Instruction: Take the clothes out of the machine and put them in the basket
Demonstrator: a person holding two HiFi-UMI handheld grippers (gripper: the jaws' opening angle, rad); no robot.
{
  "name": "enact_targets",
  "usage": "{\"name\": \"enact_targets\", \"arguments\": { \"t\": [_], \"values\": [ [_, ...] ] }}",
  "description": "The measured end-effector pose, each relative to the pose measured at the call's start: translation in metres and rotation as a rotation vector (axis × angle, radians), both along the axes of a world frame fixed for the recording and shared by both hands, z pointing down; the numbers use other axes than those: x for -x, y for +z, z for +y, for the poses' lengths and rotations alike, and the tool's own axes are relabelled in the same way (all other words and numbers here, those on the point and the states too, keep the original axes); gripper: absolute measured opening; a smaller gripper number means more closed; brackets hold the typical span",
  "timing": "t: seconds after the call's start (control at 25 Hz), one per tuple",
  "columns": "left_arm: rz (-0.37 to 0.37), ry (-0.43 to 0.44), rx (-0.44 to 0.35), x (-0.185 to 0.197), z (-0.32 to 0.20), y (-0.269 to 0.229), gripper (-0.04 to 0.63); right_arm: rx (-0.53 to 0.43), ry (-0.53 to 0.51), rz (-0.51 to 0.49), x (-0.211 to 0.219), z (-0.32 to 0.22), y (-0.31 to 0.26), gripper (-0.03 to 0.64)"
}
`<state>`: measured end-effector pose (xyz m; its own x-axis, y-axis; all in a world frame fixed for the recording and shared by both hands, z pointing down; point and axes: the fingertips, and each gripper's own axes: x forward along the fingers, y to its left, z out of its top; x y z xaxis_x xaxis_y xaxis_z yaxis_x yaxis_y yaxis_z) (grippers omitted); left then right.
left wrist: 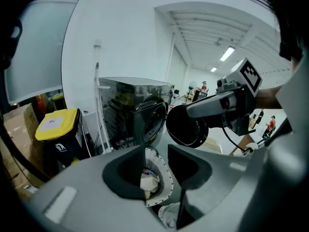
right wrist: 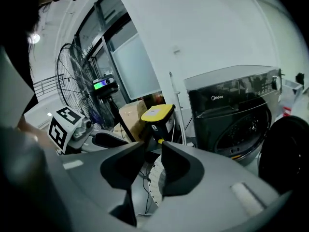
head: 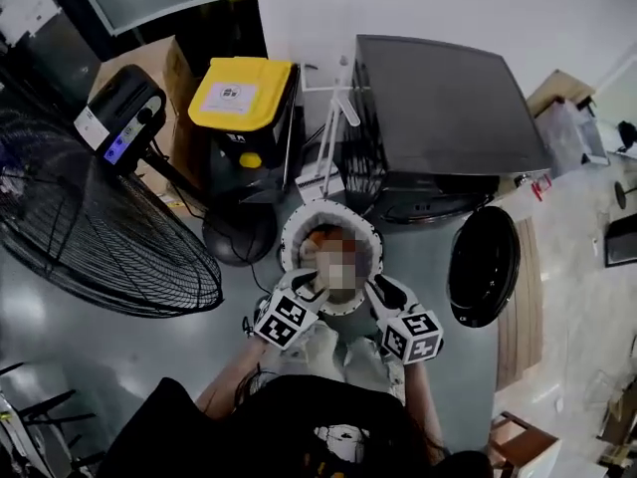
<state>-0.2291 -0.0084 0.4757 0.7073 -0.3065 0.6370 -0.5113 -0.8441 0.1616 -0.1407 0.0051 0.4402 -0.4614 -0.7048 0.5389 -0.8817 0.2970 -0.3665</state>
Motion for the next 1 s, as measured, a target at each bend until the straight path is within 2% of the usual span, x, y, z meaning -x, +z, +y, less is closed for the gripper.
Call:
{"name": "enact_targets", "arguments": {
  "t": [0.16,0.4,0.68,0.84,1.0],
  "values": [
    [0.027,-0.014,-0.017,0.0,0.011,-0.015,0.134,-0.037,-0.024,0.013,-0.005,0.006,-0.019,0.1],
    [0.05,-0.121,-0.064,-0.002,0.03,-0.044,0.127,-0.102,-0.083,-0.002,-0.017,0.018,-0.049,0.094],
    [0.076,-0.243,-0.122,-0.019,0.077,-0.075,0.127,-0.15,-0.171,-0.059,-0.034,0.077,-0.076,0.092],
    [0.076,-0.29,-0.108,-0.026,0.113,-0.084,0.127,-0.179,-0.214,-0.08,-0.042,0.105,-0.082,0.081],
    [0.108,-0.342,-0.129,-0.028,0.142,-0.103,0.127,-0.219,-0.232,-0.096,-0.047,0.125,-0.092,0.06]
  ]
}}
